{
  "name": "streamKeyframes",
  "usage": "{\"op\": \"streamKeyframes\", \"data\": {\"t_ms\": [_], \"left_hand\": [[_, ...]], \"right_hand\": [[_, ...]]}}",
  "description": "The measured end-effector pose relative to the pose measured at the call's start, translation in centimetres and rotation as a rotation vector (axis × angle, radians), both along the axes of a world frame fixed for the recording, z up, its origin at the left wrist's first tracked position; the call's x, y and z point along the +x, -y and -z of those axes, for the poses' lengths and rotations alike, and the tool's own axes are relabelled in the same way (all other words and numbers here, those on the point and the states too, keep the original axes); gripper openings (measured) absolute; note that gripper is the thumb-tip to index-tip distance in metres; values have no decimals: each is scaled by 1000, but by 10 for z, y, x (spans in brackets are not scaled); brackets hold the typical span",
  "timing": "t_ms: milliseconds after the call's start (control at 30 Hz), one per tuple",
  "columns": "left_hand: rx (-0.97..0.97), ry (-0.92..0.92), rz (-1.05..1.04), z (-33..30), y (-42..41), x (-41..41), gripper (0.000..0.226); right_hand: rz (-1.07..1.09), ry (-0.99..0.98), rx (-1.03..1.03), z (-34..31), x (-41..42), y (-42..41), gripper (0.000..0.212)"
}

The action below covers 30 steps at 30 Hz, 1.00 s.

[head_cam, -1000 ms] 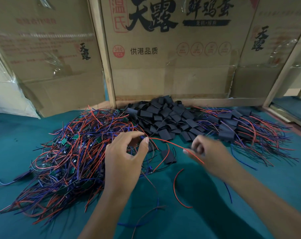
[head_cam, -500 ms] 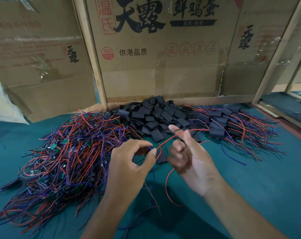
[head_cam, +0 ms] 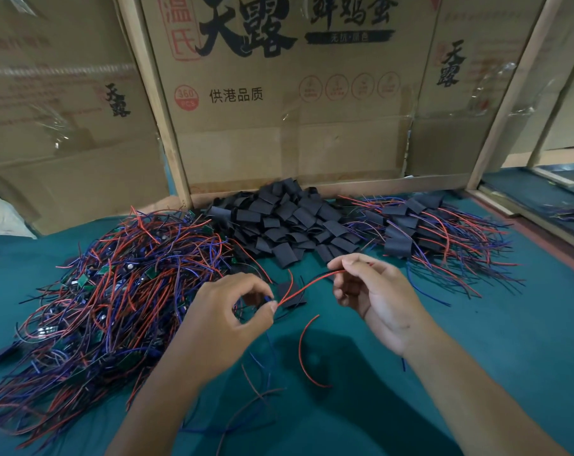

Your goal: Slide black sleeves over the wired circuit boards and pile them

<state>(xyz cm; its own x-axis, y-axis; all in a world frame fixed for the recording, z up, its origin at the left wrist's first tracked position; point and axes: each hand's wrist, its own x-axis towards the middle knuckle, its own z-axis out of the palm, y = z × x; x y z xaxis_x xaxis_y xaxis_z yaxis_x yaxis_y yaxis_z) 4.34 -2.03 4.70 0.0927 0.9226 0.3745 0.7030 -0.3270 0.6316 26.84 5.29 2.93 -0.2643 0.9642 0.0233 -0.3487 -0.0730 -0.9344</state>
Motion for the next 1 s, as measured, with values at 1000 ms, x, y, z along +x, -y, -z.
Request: {"op": "streamKeyframes", "data": {"t_ms": [1000], "left_hand": [[-92,113,37,-13,10,3,35]], "right_hand": [[98,1047,328,7,-28,-74,16]]}}
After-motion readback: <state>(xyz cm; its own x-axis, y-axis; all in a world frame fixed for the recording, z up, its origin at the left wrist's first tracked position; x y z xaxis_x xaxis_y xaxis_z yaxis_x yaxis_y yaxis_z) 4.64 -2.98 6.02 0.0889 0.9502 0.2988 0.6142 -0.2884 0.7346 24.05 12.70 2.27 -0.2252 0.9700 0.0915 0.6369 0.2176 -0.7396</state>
